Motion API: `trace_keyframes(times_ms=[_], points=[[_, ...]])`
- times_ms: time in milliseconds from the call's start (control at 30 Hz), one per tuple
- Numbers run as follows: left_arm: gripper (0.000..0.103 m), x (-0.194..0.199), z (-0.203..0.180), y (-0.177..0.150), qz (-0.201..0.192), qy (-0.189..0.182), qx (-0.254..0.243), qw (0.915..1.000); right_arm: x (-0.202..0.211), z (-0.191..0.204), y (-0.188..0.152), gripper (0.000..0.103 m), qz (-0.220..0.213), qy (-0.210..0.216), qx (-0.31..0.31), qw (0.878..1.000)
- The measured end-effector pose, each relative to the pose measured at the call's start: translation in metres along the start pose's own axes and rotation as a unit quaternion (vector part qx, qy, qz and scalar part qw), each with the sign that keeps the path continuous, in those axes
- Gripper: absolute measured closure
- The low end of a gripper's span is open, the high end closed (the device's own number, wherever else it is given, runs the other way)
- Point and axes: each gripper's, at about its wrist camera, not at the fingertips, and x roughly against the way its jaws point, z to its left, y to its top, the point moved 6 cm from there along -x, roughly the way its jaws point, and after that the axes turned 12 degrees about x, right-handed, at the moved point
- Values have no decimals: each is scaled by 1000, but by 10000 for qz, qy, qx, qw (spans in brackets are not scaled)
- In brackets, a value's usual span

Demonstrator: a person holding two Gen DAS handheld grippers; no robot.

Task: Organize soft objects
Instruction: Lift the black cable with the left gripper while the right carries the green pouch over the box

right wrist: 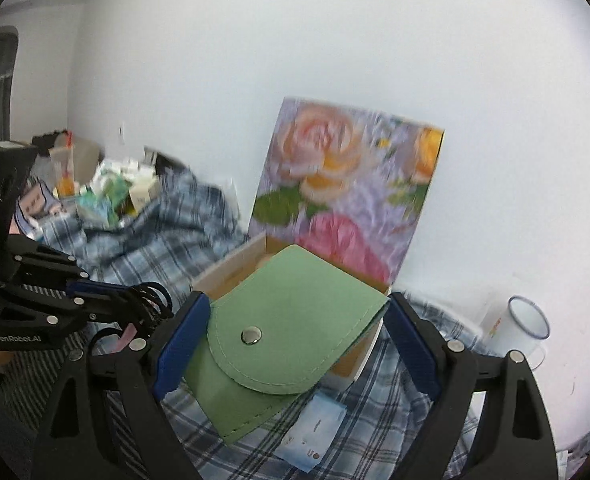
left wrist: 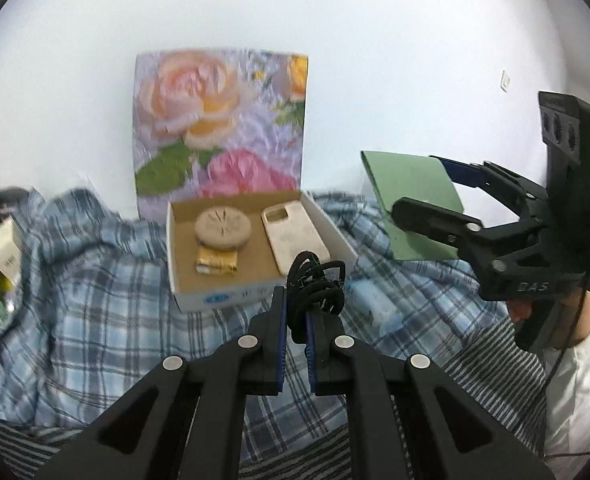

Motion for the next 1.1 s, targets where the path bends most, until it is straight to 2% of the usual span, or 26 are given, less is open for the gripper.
trace_keyframes(times_ms=[233,567,1100], points=[[95,31,-18,28,-459,138,-163,9987,46,-11,32,15,-566,-194,-167,9981],[95,65,-48,67,-1057,2,-449,9934,96,-26,58,15,-1078,-516,-257,9925],[95,95,-69,141,-1933,-145,-711,9785,118,-50,106,15,-1658,-820,-229,9825]])
